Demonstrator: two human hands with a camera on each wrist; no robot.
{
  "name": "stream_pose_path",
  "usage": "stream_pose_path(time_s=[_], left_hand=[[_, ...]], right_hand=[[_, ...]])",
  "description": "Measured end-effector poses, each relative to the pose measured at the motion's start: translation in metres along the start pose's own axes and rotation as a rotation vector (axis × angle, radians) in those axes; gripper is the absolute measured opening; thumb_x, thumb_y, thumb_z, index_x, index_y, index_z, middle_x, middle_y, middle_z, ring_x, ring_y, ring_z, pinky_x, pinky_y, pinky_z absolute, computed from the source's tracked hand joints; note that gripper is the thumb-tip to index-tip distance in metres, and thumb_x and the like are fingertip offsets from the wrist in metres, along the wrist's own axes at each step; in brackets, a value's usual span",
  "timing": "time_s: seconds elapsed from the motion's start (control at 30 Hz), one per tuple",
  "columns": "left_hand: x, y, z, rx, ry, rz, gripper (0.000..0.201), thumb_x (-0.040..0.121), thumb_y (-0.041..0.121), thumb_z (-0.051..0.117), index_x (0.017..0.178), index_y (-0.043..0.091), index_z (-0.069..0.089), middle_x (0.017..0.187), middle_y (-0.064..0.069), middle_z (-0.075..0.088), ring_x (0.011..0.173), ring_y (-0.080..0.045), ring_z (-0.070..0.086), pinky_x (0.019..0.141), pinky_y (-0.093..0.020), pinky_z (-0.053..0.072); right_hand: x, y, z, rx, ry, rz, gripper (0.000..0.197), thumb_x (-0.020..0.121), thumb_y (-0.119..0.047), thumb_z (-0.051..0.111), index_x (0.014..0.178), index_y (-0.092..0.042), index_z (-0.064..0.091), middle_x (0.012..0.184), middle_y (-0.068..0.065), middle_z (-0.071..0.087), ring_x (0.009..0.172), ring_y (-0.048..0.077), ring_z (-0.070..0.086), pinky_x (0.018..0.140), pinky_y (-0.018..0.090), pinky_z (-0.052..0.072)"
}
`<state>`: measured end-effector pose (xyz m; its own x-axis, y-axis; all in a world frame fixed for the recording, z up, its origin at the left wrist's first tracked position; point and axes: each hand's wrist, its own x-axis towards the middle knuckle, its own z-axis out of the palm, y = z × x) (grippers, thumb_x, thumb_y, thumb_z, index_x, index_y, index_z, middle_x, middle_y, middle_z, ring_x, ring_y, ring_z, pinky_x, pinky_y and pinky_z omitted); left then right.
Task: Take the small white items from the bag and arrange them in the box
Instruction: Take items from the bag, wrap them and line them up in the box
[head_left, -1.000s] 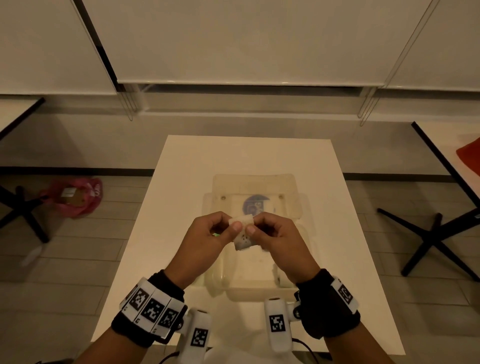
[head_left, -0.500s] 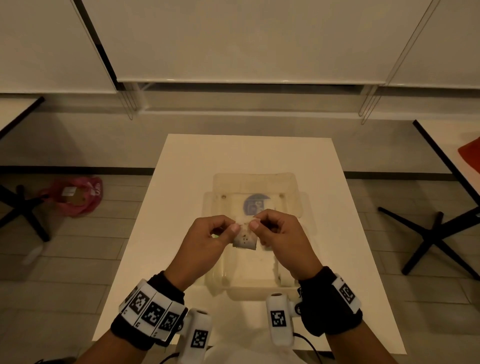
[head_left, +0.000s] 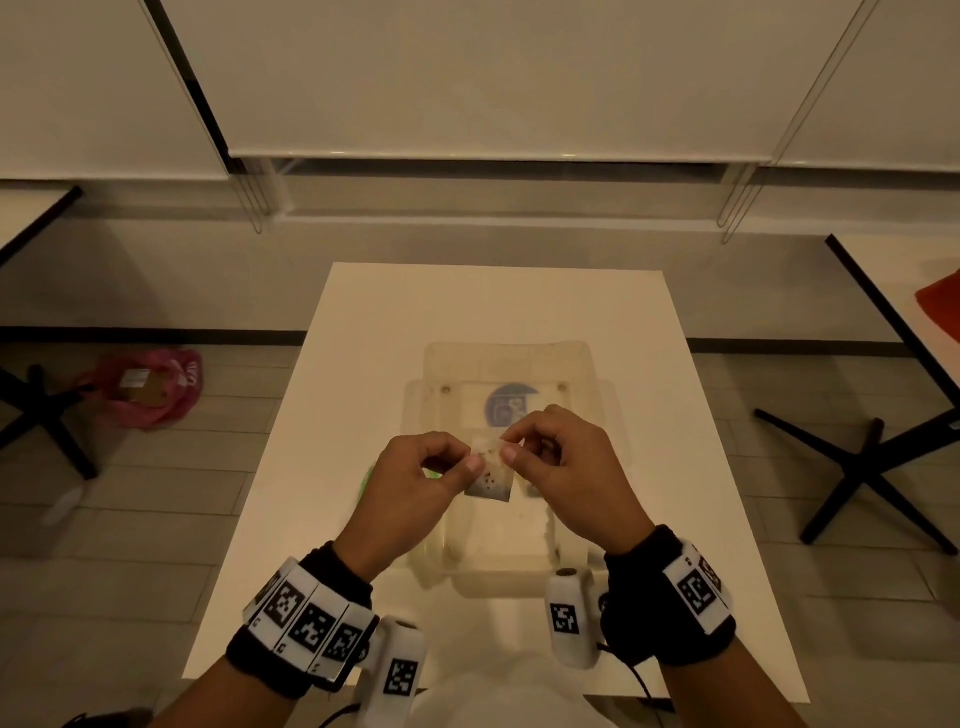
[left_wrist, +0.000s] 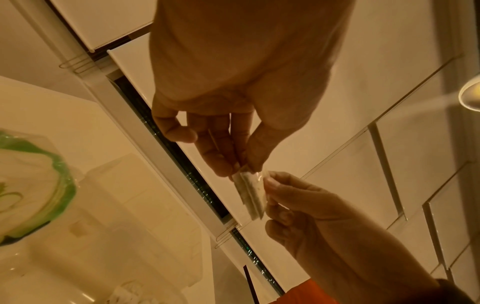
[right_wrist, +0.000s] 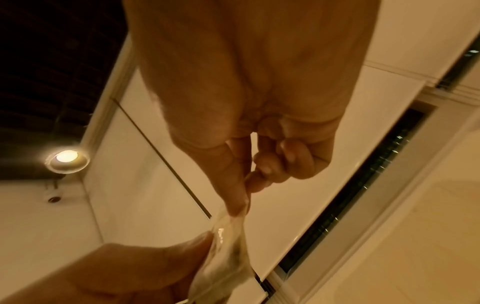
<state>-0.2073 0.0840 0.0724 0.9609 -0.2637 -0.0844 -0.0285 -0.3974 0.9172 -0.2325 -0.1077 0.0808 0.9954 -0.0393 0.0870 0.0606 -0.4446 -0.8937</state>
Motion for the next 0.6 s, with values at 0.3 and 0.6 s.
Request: stream_pose_path(time_s=[0.3, 0.6], left_hand=[[-0.006, -0.012, -0.005, 0.029, -0.017, -0.04, 0.008, 0.086, 0.018, 0.075, 0.081, 0.019, 0.071, 0.084, 0.008, 0.072, 0.078, -0.003, 0.065, 0.071, -0.011, 0.046], [-0.047, -0.096, -0.03, 0.297, -0.591, -0.305, 0.022, 0.095, 0.037, 0.064, 0.08, 0.02, 0.065, 0.069, 0.009, 0.066, 0.063, -0.002, 0.059, 0.067, -0.02, 0.049]], right_hand=[[0.012, 0.004, -0.013, -0.181, -0.054, 0.0, 0.005, 0.085, -0.015, 0.072, 0.082, -0.019, 0.073, 0.072, -0.009, 0.066, 0.063, 0.003, 0.054, 0.061, 0.014, 0.042], [0.042, 0.073, -0.021, -0.389, -0.135, 0.178, 0.005, 0.088, -0.016, 0.07, 0.085, -0.016, 0.074, 0.074, -0.009, 0.065, 0.069, 0.002, 0.058, 0.06, 0.007, 0.038]])
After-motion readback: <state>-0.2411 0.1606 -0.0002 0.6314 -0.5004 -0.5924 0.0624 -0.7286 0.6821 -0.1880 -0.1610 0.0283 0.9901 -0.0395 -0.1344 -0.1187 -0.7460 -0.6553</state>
